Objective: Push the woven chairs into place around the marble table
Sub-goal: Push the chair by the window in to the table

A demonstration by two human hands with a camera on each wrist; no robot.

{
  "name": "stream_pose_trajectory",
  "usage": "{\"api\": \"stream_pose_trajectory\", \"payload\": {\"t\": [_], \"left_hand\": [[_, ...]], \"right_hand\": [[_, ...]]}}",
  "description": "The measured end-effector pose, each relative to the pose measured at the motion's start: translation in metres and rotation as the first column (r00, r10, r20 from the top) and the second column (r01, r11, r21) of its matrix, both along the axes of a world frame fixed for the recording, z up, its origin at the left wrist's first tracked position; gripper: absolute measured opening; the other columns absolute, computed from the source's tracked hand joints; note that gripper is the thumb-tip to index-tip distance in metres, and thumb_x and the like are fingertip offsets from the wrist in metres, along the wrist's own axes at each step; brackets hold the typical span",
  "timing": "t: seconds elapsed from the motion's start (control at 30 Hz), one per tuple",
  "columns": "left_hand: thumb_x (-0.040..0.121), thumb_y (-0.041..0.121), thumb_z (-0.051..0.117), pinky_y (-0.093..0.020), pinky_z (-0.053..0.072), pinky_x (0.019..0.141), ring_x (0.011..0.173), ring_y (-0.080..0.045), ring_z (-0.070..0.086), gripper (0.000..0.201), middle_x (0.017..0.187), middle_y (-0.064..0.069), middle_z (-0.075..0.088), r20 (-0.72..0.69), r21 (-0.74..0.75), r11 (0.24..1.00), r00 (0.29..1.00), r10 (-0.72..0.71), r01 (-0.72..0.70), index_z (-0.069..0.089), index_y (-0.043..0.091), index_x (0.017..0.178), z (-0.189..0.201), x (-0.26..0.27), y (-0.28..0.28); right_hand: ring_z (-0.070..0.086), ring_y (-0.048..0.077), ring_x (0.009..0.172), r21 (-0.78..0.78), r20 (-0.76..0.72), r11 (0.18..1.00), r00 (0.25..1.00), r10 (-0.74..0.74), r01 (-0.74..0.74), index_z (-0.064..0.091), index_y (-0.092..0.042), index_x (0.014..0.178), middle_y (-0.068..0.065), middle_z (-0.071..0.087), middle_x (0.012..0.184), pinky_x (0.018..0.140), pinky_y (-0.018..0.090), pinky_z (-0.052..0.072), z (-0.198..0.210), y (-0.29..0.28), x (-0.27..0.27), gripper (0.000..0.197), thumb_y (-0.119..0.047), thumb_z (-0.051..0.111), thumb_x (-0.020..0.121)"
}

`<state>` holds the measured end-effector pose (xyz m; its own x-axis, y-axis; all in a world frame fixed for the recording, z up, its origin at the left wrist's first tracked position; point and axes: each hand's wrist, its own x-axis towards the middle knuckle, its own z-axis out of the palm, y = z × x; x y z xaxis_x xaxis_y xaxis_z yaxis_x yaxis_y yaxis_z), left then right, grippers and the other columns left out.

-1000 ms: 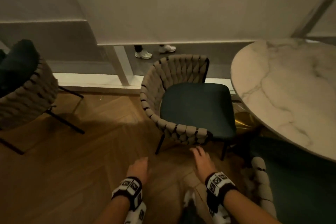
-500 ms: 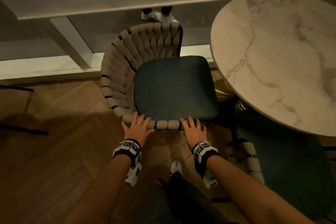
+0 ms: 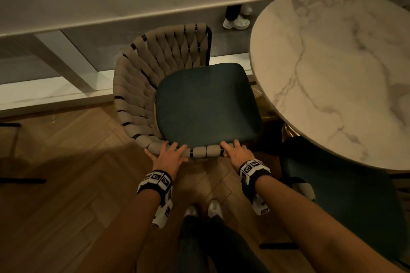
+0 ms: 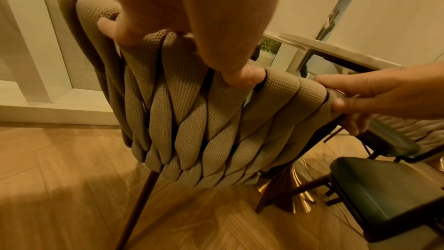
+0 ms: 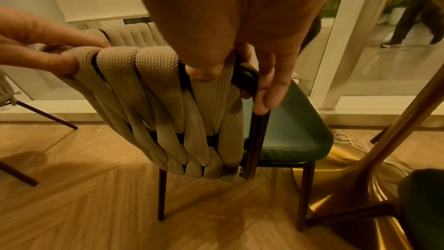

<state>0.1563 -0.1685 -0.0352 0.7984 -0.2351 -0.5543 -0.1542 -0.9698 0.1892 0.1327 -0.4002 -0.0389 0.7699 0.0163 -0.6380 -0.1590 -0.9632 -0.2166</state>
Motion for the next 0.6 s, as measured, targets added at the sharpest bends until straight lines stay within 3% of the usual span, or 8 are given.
{"api": "stream_pose_trajectory", "payload": {"t": [0.2, 0.6], "left_hand": [[0.096, 0.046, 0.039, -0.084, 0.004, 0.101, 0.144, -0.027, 0.016, 0.045, 0.150, 0.001, 0.033, -0.003, 0.005, 0.999, 0.999, -0.038, 0.038, 0.033, 0.038, 0.140, 0.000, -0.019, 0.005], [0.096, 0.051, 0.037, -0.082, 0.005, 0.104, 0.143, -0.024, 0.020, 0.045, 0.146, 0.000, 0.037, 0.039, -0.013, 0.999, 0.999, -0.035, 0.036, 0.034, 0.039, 0.139, 0.007, -0.030, 0.009]], "right_hand": [[0.047, 0.044, 0.111, 0.020, 0.003, 1.000, 1.000, -0.014, 0.014, 0.028, -0.036, 0.136, 0.020, 0.033, 0.137, 0.096, 0.050, 0.044, -0.004, 0.002, -0.026, 0.041, -0.023, 0.036, 0.097], [0.047, 0.043, 0.112, 0.016, 0.037, 1.000, 0.999, -0.017, 0.017, 0.024, -0.036, 0.134, 0.019, 0.034, 0.134, 0.095, 0.049, 0.045, -0.007, 0.006, -0.041, 0.041, -0.022, 0.035, 0.098]]}}
